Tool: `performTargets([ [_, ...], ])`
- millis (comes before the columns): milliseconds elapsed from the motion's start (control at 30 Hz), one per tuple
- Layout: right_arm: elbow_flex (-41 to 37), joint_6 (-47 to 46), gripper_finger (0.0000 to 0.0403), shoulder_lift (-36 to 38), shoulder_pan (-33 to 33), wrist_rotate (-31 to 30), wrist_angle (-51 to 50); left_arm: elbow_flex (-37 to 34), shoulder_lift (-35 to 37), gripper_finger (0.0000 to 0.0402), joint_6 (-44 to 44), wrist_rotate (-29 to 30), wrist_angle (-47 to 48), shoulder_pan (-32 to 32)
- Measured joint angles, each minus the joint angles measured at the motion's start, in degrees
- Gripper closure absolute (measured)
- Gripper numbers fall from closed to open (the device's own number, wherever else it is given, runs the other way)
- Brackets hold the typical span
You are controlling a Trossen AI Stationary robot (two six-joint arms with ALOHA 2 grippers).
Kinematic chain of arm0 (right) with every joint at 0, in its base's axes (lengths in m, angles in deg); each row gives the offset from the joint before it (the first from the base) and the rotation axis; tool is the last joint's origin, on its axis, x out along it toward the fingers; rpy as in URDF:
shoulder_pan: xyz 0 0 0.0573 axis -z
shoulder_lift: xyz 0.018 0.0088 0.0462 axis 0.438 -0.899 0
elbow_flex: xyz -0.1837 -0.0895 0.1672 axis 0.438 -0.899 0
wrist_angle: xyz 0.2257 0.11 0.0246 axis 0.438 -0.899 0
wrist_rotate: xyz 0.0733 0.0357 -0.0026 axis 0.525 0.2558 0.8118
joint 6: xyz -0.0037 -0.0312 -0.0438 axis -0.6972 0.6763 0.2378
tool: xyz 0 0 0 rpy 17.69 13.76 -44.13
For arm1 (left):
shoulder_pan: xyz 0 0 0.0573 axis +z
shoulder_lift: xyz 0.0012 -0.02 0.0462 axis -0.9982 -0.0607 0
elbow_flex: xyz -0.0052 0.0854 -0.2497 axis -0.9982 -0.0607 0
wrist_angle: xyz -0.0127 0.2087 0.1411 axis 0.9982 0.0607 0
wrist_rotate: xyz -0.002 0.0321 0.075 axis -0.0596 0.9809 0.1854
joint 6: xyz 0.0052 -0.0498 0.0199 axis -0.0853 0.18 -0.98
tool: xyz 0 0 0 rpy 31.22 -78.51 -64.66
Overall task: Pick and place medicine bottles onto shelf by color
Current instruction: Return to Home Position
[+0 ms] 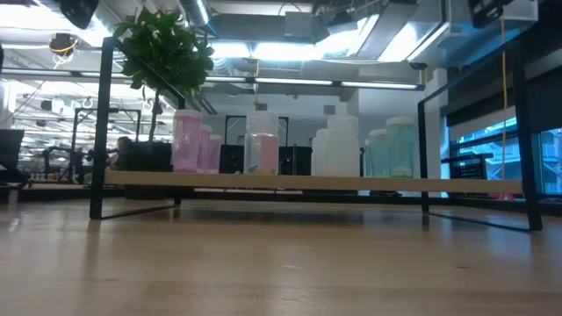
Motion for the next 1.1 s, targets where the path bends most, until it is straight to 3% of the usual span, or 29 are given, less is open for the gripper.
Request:
performTargets([
  [267, -6.42, 0.19, 0.0393, 10.44, -0.01, 0.03, 2.58, -6.62, 9.07, 0.0400, -13.08, -6.47, -14.79, -0.77],
  [533, -10.79, 0.41, 0.0393, 22.21, 0.00, 0.00, 1.70, -12.84, 17.90, 0.0399, -26.05, -15.19, -23.44, -0.75],
  [733, -12.25, 0.31, 0.0393, 21.85, -0.02, -0.37, 2.03, -19.23, 27.43, 0.0399, -31.74, -16.75, -27.66, -0.74],
  [1100, -22.11, 1.11, 0.0393, 21.94, 0.00, -0.55, 14.56, -26.90, 27.23, 0.0401, -33.97, -18.53, -36.61, -0.30],
])
